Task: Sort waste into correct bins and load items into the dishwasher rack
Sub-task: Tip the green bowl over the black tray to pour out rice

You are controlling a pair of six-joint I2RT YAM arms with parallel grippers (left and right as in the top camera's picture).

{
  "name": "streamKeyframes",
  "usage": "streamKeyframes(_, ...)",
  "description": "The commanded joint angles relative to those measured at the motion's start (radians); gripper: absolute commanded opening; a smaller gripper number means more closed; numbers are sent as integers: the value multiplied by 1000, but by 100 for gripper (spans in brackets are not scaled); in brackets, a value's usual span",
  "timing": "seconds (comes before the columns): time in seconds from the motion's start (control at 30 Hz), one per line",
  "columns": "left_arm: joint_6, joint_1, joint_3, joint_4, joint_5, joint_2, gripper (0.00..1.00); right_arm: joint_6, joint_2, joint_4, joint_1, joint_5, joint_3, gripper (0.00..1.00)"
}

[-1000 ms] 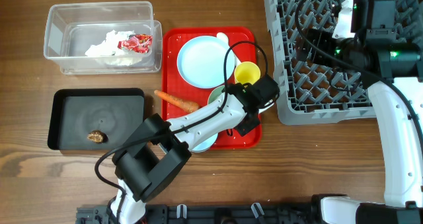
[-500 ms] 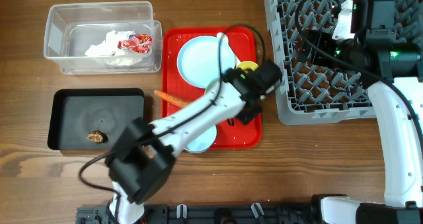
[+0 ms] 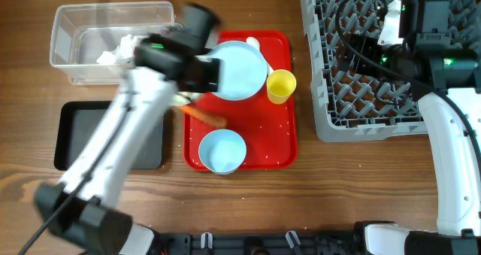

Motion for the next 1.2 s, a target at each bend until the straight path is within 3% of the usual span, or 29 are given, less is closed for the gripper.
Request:
streamKeyframes(0.0,10,173,15,-95,148,-34,4,11,11,1,-3,17,15,100)
streamKeyframes(0.2,261,415,-76,-147,402,-31,4,12,11,4,-3,17,15,100)
streamKeyframes(0.5,624,737,-345,-44,889,-27,4,14,11,3,-3,16,15,100)
streamKeyframes(0.73,859,918,-534,11,1142,-27,4,15,11,5,-3,16,15,100)
streamKeyframes(0.93,901,1031,-631,61,1330,-25,4,16,11,-1,-3,16,15,100)
streamKeyframes(1.17,894,1082,-638,9,1514,-26,4,15,11,-9,-3,16,15,100)
